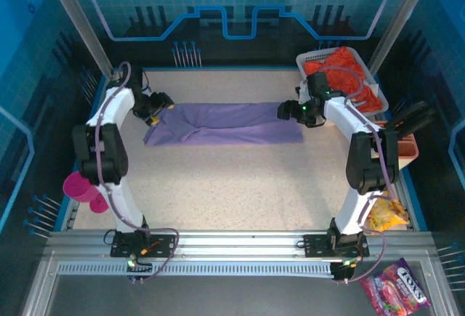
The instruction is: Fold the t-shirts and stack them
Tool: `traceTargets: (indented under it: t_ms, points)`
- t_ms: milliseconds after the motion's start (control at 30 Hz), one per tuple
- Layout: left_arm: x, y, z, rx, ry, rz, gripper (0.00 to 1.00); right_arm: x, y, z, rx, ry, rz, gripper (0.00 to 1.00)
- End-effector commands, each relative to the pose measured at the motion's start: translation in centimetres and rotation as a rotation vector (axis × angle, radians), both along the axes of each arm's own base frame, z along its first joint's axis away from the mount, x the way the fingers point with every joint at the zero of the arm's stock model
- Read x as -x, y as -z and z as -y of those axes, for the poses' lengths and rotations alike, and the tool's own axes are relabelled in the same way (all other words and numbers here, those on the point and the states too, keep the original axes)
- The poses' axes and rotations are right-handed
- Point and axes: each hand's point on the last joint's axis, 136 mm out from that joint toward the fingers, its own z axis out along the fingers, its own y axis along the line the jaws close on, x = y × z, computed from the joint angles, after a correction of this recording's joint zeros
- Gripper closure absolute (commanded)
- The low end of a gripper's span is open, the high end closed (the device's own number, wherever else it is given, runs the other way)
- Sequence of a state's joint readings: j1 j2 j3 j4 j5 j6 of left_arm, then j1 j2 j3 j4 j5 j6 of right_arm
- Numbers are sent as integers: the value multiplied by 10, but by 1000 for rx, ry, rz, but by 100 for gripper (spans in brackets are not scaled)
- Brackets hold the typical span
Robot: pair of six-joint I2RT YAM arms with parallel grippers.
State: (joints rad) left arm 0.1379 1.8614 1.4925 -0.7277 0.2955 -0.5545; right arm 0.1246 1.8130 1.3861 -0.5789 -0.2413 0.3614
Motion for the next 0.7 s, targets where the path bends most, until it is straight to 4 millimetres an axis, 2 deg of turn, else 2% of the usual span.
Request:
traceTargets:
  t_ms: [0, 133, 333, 500, 667]
  points:
    - [22, -7, 24, 142, -42, 36, 34, 11, -12, -5, -16, -15, 13, 21]
    - [49, 9, 45, 179, -74, 29, 44, 17, -16, -3, -11, -14, 14, 21]
    - [68, 35, 70, 189, -118, 14, 51, 25, -13, -1, -5, -13, 9, 22]
    - [72, 58, 72, 206, -194, 17, 51, 29, -8, 0, 2, -18, -1, 22]
    - [58, 57, 71, 227, -230, 68, 51, 32, -5, -2, -6, -25, -6, 22]
